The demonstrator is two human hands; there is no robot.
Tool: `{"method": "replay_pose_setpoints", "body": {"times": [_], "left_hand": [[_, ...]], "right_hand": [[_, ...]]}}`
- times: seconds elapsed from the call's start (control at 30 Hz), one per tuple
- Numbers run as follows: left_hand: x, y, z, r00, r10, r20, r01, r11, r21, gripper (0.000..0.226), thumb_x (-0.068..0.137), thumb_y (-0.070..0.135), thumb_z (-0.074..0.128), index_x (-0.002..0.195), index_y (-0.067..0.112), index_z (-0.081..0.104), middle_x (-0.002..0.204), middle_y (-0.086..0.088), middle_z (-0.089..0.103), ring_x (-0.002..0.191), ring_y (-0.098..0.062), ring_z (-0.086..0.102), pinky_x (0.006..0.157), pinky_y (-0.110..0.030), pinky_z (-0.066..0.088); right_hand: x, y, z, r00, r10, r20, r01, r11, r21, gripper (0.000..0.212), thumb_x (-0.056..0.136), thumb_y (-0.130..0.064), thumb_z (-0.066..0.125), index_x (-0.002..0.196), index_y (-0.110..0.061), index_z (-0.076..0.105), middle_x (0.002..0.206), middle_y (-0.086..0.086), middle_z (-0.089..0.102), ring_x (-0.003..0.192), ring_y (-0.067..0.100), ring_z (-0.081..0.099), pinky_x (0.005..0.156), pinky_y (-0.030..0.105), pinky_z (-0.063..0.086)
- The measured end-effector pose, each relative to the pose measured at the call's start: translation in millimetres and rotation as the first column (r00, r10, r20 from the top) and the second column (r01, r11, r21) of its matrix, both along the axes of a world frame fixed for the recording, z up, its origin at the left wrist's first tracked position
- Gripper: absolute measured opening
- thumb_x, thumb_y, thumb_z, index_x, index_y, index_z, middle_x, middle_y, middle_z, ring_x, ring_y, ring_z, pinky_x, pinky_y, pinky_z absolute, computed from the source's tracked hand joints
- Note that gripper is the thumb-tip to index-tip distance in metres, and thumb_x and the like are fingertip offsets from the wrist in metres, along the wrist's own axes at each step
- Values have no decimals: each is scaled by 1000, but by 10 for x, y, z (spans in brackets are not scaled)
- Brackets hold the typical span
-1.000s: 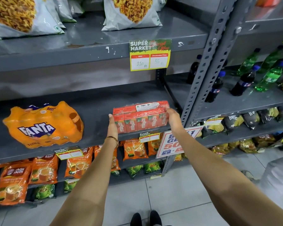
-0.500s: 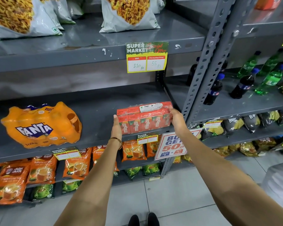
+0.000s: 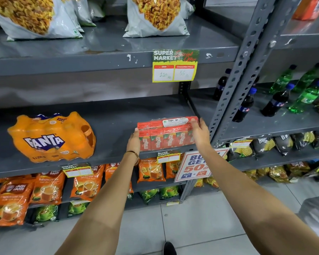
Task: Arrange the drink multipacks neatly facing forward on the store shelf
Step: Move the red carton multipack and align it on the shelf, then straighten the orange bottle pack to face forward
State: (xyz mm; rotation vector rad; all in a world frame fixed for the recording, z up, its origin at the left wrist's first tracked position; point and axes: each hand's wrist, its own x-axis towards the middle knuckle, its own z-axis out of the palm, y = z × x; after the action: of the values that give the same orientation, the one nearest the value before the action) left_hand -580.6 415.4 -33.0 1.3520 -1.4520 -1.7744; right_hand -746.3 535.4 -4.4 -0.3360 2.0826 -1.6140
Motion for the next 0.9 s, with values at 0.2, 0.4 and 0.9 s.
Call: {"method": "replay_pose_setpoints", "body": {"times": [0.2, 0.4, 0.9], "left_hand": [[370, -296, 445, 997, 76, 28, -66, 956, -285, 62, 95, 53, 31, 148, 20, 27, 156, -6, 29, 144, -27, 26, 117, -45, 21], [1346, -803, 773, 993, 115, 0, -97, 833, -545, 58, 98, 45, 34, 148, 16, 28, 158, -7, 23, 149, -21, 12, 119, -37, 16], [3269, -1916, 771, 993, 117, 14, -116, 992, -54, 65, 96, 55, 22, 149, 18, 21, 157, -8, 24, 144, -28, 26, 115, -45, 23]], "right_hand": [[590, -328, 279, 904, 63, -422, -24, 995, 97, 57, 99, -33, 42, 149, -10, 29, 157, 6, 30, 147, 23, 22, 121, 39, 18], [1744, -1016, 316, 929, 117, -351, -127, 992, -6, 53, 99, -30, 43, 147, -7, 34, 155, 9, 35, 145, 23, 29, 120, 37, 22], [3271, -2080, 369, 949, 315, 7, -314, 944, 97, 70, 95, -55, 36, 151, -16, 21, 154, 10, 34, 140, 31, 36, 116, 47, 30]]}}
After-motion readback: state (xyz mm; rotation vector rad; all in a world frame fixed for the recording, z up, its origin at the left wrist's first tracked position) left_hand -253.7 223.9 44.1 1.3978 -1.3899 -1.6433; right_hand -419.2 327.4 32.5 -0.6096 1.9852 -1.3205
